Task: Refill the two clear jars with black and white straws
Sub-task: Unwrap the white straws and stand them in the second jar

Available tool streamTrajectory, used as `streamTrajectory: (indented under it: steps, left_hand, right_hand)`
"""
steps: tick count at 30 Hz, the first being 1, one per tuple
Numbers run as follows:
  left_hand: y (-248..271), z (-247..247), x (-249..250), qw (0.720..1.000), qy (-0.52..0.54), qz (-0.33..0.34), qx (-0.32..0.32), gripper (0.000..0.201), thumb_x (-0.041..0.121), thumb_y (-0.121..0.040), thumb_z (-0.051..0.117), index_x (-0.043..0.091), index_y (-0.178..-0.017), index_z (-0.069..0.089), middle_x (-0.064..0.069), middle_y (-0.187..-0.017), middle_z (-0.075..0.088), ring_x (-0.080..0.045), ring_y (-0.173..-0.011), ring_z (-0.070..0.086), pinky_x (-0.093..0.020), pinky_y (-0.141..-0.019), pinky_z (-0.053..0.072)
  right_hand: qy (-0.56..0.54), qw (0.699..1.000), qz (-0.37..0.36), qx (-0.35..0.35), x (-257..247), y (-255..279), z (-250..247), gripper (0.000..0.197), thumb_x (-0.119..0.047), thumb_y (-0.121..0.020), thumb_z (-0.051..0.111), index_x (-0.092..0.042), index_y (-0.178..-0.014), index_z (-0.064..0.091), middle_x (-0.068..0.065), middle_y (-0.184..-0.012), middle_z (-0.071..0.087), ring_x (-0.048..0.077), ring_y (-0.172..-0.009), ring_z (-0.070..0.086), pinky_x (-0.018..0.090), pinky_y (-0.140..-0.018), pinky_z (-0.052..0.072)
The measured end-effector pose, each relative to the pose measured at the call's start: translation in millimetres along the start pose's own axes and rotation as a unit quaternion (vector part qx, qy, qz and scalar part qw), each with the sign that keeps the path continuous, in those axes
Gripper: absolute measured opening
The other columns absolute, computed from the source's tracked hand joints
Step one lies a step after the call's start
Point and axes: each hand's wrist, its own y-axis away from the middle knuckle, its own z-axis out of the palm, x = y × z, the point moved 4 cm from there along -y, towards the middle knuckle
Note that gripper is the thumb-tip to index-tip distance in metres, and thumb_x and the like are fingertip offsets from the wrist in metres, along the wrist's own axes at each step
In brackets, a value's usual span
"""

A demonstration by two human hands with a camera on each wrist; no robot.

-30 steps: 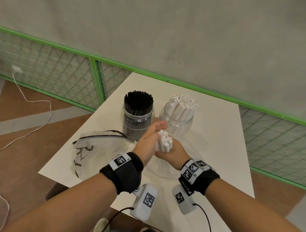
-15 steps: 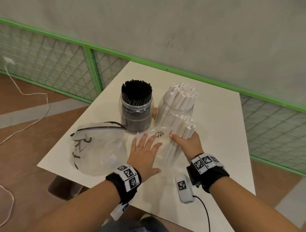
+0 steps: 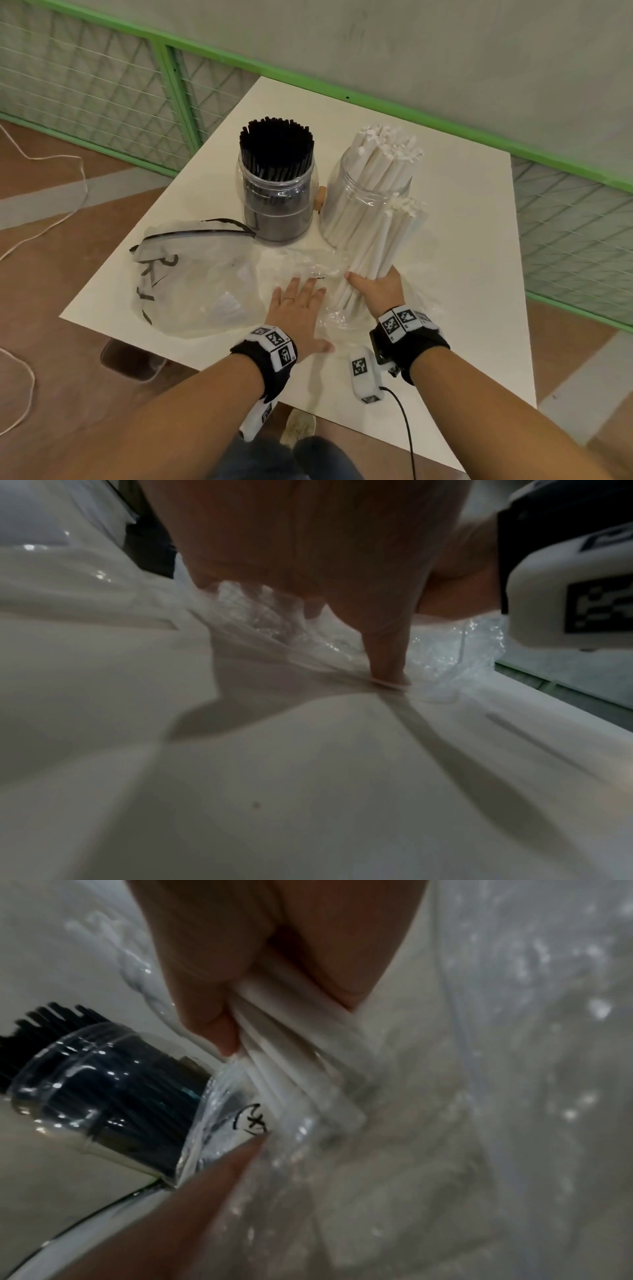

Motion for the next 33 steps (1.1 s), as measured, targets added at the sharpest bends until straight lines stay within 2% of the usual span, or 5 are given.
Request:
streamTrajectory:
  steps: [4, 9, 21, 30, 33]
  left_hand:
    - [-3.0, 4.3, -3.6, 1.000, 0.007, -0.002, 0.006, 0.111, 0.077, -0.073, 0.050, 0.021, -0.150, -0.007, -0.005, -0.159, -0.006, -0.029, -0.145, -0.010, -0.050, -0.117, -0.002]
    - [-3.2, 2.7, -2.7, 1.000, 0.012, -0.002, 0.010, 0.110, 0.075, -0.073, 0.051, 0.022, -0.150, -0.006, -0.002, -0.159, -0.008, -0.028, -0.145, -0.011, -0.049, -0.117, -0.001]
    - [9.6, -61.2, 13.3, 0.999, 0.034, 0.039, 0.003, 0.073, 0.054, -0.086, 0.052, 0.029, -0.147, 0.022, -0.002, -0.157, 0.014, -0.027, -0.145, 0.007, -0.048, -0.117, 0.004]
    - [13.8, -138.9, 12.2, 0.975, 0.183, 0.090, 0.089, 0.031, 0.032, -0.088, 0.058, 0.022, -0.118, 0.057, 0.006, -0.110, 0.061, -0.012, -0.100, 0.056, -0.029, -0.088, 0.047]
    - [9.5, -154.2, 10.2, 0.969, 0.188, 0.087, 0.134, 0.024, 0.030, -0.086, 0.062, 0.024, -0.109, 0.058, 0.010, -0.095, 0.058, -0.011, -0.087, 0.055, -0.030, -0.082, 0.049]
  right_hand:
    - [0.015, 1.000, 0.014, -0.012, 22.6, 2.5, 7.6, 0.042, -0.004, -0.073, 0.079, 0.001, -0.109, 0.059, 0.011, -0.092, 0.067, 0.018, -0.080, 0.066, 0.013, -0.059, 0.050]
    - [0.005, 0.999, 0.001, -0.031, 15.0, 9.7, 0.1, 0.033, -0.008, -0.074, 0.080, -0.005, -0.102, 0.064, 0.012, -0.093, 0.071, 0.025, -0.089, 0.068, 0.029, -0.072, 0.055]
    - [-0.184, 0.973, -0.135, -0.043, -134.9, 14.6, -34.4, 0.024, -0.020, -0.057, 0.079, -0.013, -0.078, 0.069, 0.012, -0.081, 0.069, 0.033, -0.090, 0.068, 0.043, -0.082, 0.056]
    - [-0.196, 0.965, -0.173, -0.016, -187.7, -28.3, -10.1, 0.056, -0.019, -0.055, 0.081, 0.006, -0.101, 0.062, 0.016, -0.091, 0.069, 0.029, -0.088, 0.069, 0.040, -0.078, 0.057]
    - [-0.154, 0.970, -0.188, -0.009, -192.4, -42.4, -3.7, 0.030, -0.007, -0.067, 0.079, -0.001, -0.093, 0.066, 0.009, -0.089, 0.072, 0.027, -0.091, 0.070, 0.045, -0.087, 0.056]
